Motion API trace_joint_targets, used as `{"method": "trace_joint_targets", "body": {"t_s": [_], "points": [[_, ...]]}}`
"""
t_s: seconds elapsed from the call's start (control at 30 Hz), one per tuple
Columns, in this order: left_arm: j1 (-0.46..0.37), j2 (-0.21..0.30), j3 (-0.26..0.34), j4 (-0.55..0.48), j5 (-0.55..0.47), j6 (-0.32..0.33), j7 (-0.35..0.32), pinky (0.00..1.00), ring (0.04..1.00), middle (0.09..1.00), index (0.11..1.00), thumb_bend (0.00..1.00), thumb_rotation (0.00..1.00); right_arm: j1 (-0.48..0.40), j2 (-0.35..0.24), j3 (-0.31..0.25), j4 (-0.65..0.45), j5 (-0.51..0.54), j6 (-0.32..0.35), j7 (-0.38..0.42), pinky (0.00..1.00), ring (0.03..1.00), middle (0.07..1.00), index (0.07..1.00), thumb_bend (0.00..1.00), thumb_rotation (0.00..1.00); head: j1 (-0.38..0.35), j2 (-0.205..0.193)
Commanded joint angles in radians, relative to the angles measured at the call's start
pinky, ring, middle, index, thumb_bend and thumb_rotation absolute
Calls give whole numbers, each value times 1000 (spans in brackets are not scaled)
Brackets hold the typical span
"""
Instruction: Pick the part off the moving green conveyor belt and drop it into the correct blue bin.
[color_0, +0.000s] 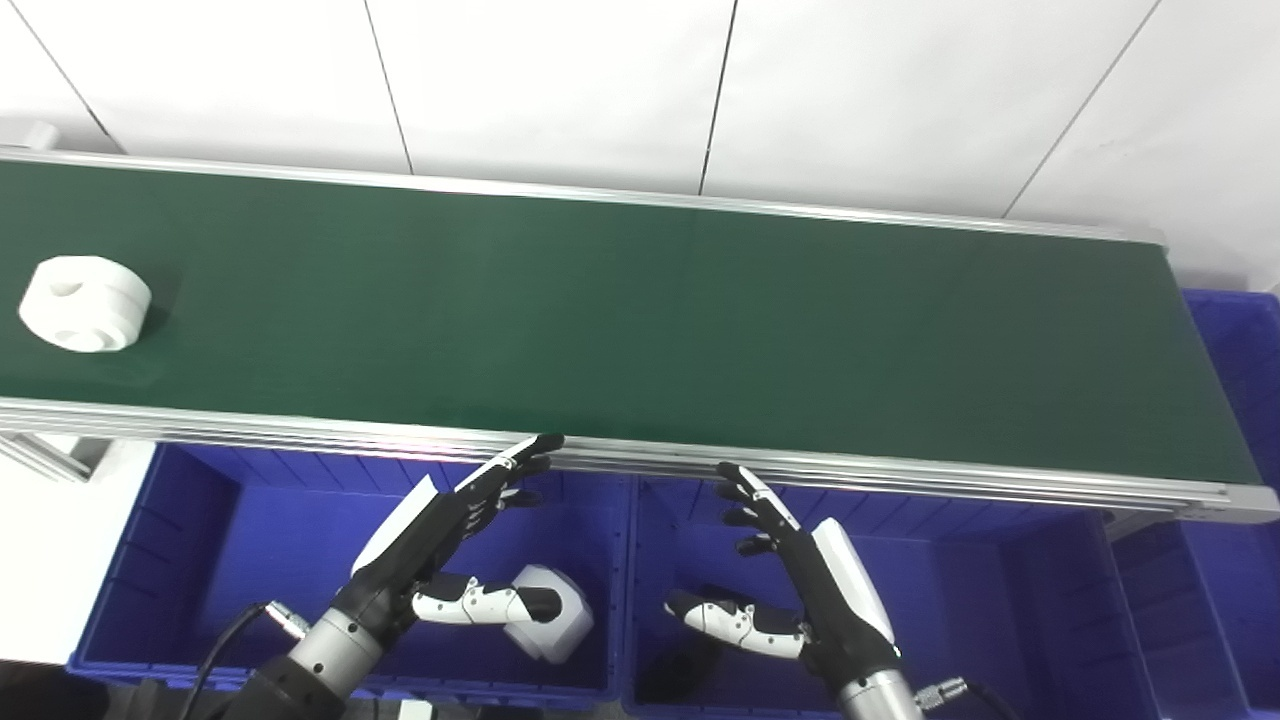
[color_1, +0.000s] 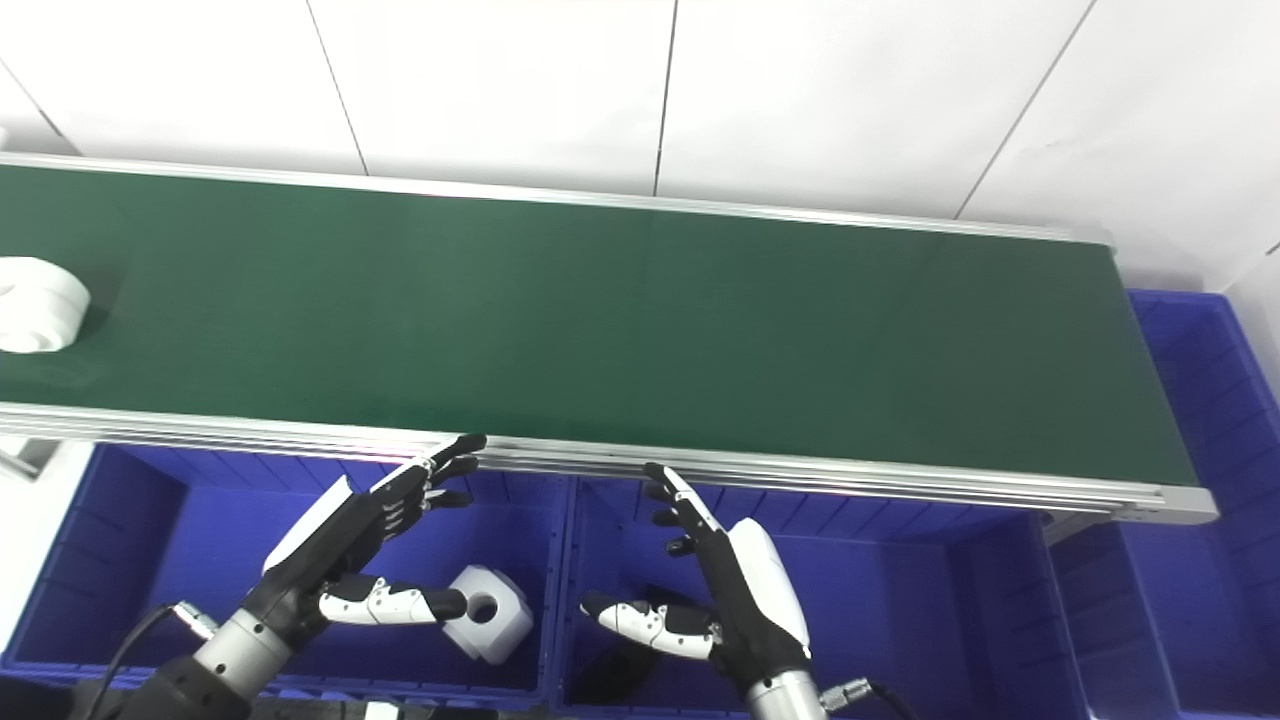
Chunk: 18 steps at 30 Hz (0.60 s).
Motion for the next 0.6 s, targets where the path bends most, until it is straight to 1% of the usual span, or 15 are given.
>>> {"method": "trace_joint_targets", "body": {"t_s": [0.0,0.13,0.27,0.57], "points": [[-8,1,0,-13,-7,-33,0,843,944,980,925,663,454,-9,4,5,-17,1,-11,-6,714,818,874,925,607,330,0,1],[-11,2,0,-9,-5,-36,0,841,943,981,925,668,464,-12,2,6,-20,2,-2,1,711,821,877,928,608,329,1,2],[-11,2,-1,-12,-3,-34,0,844,943,980,925,666,464,-13,2,8,-17,4,-7,-2,712,820,875,926,607,315,1,2],[-11,4,-2,-13,-13,-28,-3,849,950,984,926,670,463,-14,3,10,-17,-1,0,-1,699,813,871,926,609,321,0,1]]}}
